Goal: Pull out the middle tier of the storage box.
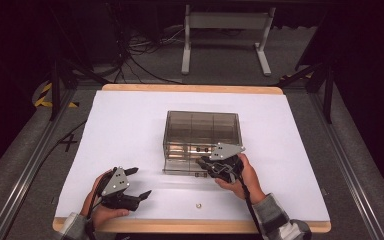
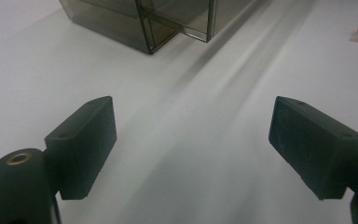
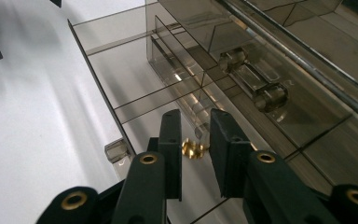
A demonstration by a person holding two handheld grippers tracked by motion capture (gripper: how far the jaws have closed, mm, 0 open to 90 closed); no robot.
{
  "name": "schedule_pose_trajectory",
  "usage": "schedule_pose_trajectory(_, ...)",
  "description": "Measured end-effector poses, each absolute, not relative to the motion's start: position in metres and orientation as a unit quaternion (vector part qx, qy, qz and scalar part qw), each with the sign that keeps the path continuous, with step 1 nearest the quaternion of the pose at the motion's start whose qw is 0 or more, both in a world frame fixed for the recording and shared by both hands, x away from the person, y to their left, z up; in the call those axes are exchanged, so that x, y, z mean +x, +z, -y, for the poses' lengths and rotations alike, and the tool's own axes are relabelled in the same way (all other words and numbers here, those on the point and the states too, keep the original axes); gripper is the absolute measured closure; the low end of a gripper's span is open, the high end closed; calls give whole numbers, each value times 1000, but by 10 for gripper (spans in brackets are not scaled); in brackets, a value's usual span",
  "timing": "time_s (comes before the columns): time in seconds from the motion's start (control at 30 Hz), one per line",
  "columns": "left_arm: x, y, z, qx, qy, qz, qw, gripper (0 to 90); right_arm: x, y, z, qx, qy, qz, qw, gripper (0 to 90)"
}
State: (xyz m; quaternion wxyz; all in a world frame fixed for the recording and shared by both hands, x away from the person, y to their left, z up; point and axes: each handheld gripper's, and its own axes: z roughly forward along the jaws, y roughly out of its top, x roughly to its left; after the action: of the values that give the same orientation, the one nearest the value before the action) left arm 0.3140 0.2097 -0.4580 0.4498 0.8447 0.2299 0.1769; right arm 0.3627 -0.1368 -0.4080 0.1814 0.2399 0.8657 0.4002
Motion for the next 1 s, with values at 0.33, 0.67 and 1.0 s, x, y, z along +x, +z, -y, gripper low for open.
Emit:
schedule_pose_trajectory(0.33,314,-458,-210,845,177,-230,449,155,362,-407,138,242,405,-862,186,746)
schedule_pose_trajectory(0.67,314,-458,-209,845,173,-232,450,155,358,-401,143,241,418,-854,194,732)
schedule_pose_trajectory(1.0,314,-458,-209,846,174,-230,449,155,347,-392,148,229,427,-852,196,746)
